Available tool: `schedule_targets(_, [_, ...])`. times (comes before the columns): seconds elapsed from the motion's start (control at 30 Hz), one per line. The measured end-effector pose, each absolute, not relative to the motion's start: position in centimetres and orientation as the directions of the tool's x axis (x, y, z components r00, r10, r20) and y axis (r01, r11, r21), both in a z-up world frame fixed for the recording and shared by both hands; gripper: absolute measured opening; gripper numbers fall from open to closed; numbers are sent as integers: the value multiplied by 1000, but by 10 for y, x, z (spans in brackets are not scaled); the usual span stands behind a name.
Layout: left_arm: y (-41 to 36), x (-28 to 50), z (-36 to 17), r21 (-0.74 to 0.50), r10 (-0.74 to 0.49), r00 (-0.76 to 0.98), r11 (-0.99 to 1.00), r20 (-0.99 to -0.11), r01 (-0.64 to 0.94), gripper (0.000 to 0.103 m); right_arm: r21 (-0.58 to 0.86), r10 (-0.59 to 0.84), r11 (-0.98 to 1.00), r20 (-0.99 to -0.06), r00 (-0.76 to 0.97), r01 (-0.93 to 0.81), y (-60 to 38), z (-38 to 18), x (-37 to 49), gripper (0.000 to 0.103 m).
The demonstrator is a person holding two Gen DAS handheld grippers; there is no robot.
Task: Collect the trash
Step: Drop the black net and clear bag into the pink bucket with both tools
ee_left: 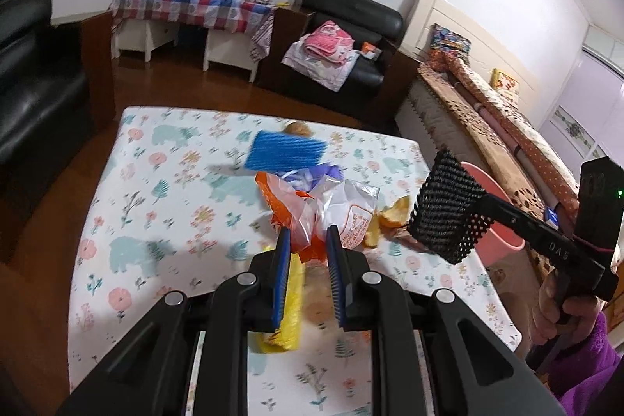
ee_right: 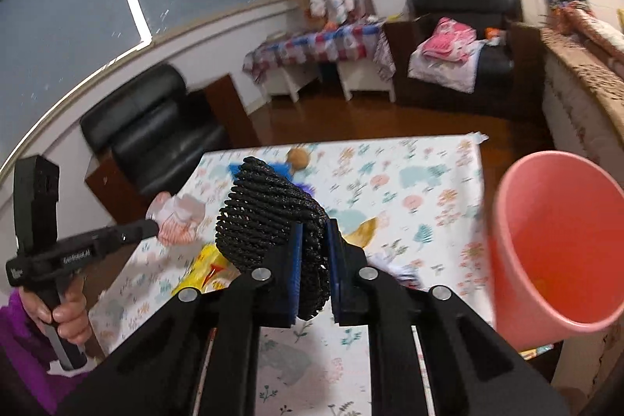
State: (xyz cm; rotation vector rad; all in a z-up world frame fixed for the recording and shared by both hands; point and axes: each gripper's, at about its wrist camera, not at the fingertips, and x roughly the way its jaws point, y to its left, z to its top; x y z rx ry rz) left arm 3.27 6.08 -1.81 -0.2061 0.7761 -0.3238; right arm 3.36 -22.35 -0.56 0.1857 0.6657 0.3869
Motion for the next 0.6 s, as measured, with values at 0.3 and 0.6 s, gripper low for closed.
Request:
schedule_targets(0.3, [1, 41, 12, -293, -446, 651, 895, -613, 337, 17, 268, 237, 957, -520, 820, -107, -281, 12, 12, 13])
schedule_targets(0.6, [-90, 45, 36, -239, -524, 615, 840, -589, 487, 18, 268, 28, 955, -507, 861, 126, -359, 14, -12, 13])
